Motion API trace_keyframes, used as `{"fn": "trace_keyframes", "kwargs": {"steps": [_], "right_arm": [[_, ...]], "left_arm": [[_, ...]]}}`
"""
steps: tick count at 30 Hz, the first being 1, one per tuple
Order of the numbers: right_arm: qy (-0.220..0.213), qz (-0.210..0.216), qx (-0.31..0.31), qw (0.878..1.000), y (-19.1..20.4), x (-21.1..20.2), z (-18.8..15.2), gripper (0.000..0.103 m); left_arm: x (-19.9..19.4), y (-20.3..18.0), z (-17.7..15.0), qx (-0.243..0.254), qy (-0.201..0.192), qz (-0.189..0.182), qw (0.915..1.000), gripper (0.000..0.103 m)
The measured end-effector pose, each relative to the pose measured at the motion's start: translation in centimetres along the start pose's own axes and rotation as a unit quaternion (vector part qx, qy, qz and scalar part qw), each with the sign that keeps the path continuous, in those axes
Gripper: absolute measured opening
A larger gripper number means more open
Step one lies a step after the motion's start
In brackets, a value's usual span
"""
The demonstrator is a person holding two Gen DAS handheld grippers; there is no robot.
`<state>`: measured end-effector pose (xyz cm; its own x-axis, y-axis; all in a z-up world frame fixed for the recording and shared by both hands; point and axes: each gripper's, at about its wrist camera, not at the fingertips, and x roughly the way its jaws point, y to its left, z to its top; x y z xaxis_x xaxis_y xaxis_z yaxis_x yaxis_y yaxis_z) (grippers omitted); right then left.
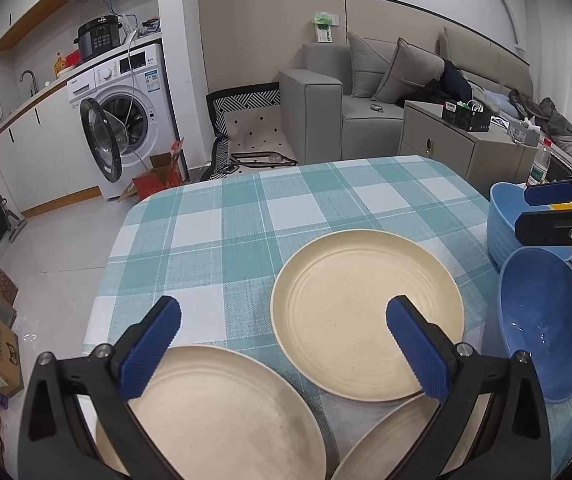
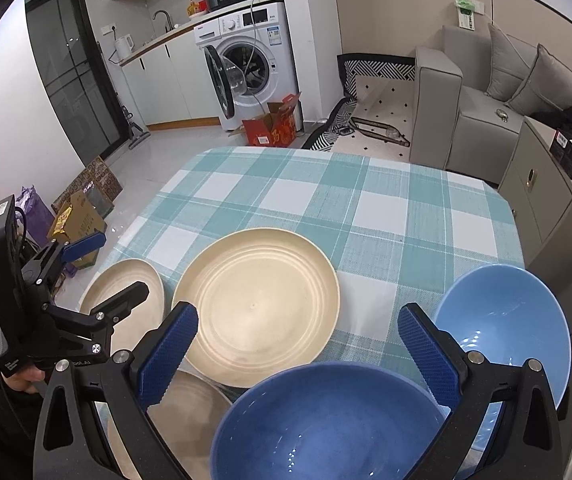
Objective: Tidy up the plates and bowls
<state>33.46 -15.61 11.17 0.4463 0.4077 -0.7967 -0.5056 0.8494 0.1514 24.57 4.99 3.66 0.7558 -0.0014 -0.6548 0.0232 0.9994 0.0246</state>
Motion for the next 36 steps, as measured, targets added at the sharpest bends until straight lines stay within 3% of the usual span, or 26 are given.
{"fn": "trace_keyframes", "kwargs": {"steps": [18,26,28,36], "right_arm": [[0.063,-0.004,0.020,0.998,-0.6,5.6,1.4,0.098],[0.098,-0.010,0.039,0.994,-1.3,8.2,1.4,0.092],[0.110,-0.004,0.045,0.993,-1.6,8.9,1.4,0.086],[0.143,0.006,0.066,0.987,-2.6,10.7,1.4,0.084]], "left_arm": [[3.9,0.2,0.0,-0.007,0.043,-0.007,0.9990,0.103],[5.4,0.1,0.0,-0.007,0.060,-0.013,0.9981,0.102],[5.8,0.1,0.0,-0.006,0.067,-0.013,0.9976,0.101],[7.2,0.2,-0.3,-0.009,0.088,-0.026,0.9957,0.091]]}}
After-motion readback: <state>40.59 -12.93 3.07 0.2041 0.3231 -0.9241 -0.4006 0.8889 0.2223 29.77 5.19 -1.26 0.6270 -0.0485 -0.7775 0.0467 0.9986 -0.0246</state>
